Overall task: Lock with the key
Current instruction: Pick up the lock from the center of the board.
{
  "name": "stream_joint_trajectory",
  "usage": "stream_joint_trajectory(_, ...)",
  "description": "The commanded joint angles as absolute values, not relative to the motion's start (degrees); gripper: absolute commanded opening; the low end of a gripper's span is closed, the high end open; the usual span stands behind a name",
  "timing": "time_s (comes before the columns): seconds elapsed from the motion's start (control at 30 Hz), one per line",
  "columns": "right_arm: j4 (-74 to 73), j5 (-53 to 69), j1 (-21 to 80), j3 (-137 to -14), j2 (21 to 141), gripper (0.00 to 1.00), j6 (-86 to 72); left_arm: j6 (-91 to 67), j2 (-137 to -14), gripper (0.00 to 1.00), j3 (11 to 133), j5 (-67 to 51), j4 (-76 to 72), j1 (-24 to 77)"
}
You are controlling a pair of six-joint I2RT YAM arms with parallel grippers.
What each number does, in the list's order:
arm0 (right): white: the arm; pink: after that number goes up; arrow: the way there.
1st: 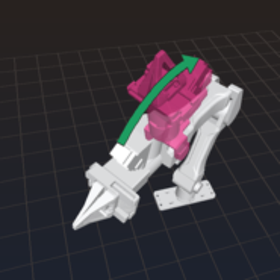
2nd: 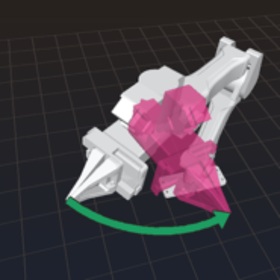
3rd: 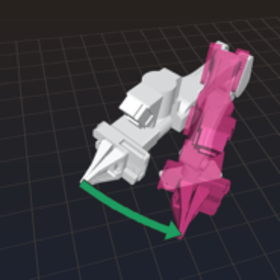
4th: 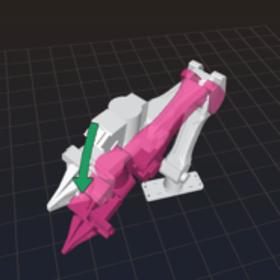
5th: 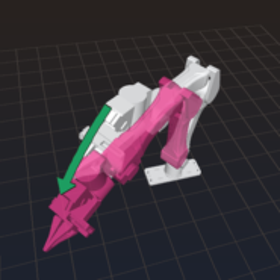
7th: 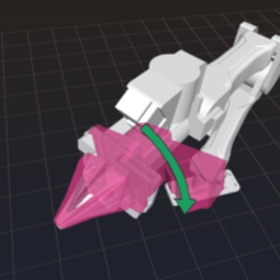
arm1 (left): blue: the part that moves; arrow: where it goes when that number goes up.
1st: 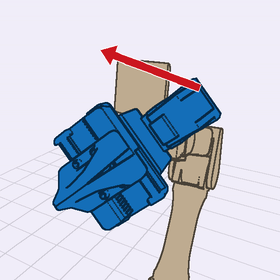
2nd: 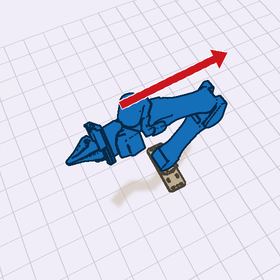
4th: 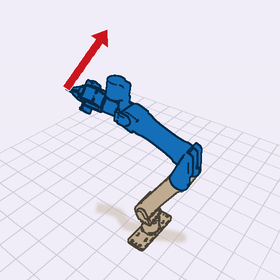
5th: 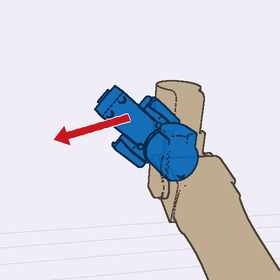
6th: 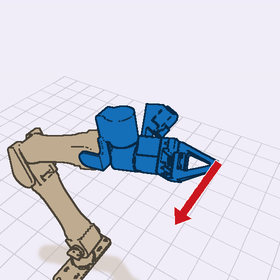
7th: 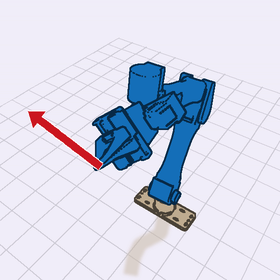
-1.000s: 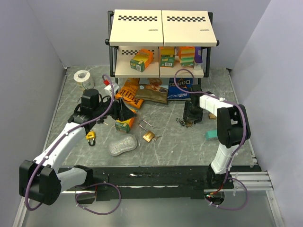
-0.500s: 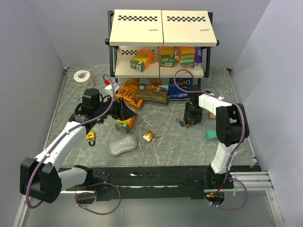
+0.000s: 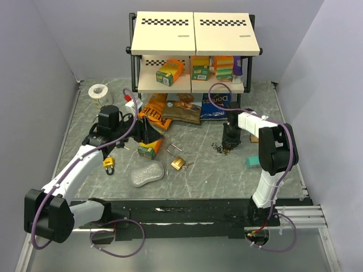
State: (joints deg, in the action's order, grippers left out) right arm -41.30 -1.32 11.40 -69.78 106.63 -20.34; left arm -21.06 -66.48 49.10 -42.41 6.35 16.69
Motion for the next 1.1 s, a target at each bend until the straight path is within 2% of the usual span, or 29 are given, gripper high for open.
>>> stream_joint_trajectory(0.0, -43.3, 4.0, 11.1, -70.0, 102.3, 0.0, -15.7, -18.1, -63.6, 0.78, 51.1, -45.3, 4.7, 16.5)
stream_joint_trajectory(0.13, -40.8, 11.0, 11.2, -70.0, 95.0, 0.0, -9.0, -16.5, -63.6, 0.97, 52.3, -48.9, 6.5, 16.5)
stream_joint_trajectory(0.37, -40.4, 27.1, 11.2, -71.0, 84.0, 0.0, 13.2, -7.8, -61.1, 0.99, 52.9, -53.6, 4.4, 16.5)
stream_joint_trajectory(0.5, -43.9, 41.3, 11.1, -72.4, 78.8, 0.0, 25.1, 2.9, -60.7, 0.99, 53.9, -56.2, 5.9, 16.5)
stream_joint_trajectory(0.63, -51.8, 50.9, 11.2, -76.9, 78.6, 0.0, 35.6, 20.9, -63.4, 0.96, 59.0, -62.8, 17.1, 16.9)
stream_joint_trajectory(0.77, -63.3, 58.3, 12.4, -83.7, 81.6, 0.0, 45.5, 43.4, -64.7, 0.99, 62.1, -62.3, 26.6, 21.0)
stream_joint_trajectory(0.87, -69.2, 60.9, 15.0, -84.5, 82.3, 0.0, 48.8, 53.5, -65.2, 0.97, 63.1, -59.1, 30.7, 24.9)
stream_joint_trajectory(0.97, -69.5, 60.6, 17.7, -84.2, 81.0, 0.0, 49.4, 52.6, -66.7, 0.9, 63.8, -57.3, 27.9, 28.0)
stream_joint_trajectory(1.07, -68.2, 58.6, 22.0, -83.3, 79.1, 0.0, 49.0, 44.1, -68.5, 0.81, 64.2, -56.7, 21.5, 30.3)
